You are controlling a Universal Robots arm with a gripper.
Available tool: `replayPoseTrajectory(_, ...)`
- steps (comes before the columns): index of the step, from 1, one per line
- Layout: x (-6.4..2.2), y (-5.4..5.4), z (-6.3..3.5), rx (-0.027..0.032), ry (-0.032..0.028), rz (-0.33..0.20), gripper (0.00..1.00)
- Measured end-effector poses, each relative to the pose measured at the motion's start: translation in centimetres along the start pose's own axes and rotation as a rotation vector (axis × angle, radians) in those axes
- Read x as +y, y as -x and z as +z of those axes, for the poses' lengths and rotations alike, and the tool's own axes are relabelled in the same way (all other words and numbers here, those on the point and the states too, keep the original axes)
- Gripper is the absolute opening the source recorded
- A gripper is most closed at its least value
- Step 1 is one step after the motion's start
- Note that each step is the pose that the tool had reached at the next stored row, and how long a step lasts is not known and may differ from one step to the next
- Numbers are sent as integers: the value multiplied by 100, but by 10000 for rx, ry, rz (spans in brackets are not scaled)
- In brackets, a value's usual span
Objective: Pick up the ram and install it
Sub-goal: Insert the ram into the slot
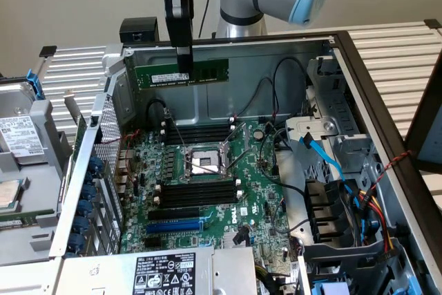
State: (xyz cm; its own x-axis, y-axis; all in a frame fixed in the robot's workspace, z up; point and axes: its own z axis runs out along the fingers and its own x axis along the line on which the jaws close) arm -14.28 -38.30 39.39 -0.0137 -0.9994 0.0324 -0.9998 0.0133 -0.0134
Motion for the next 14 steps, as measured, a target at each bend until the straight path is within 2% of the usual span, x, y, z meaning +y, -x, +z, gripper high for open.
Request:
replayPoseTrajectory(4,1,2,49,-2,0,0,13)
replayPoseTrajectory(8,2,4,121,-78,1,2,13)
replayPoseTrajectory(14,3,8,230,-92,1,2,13)
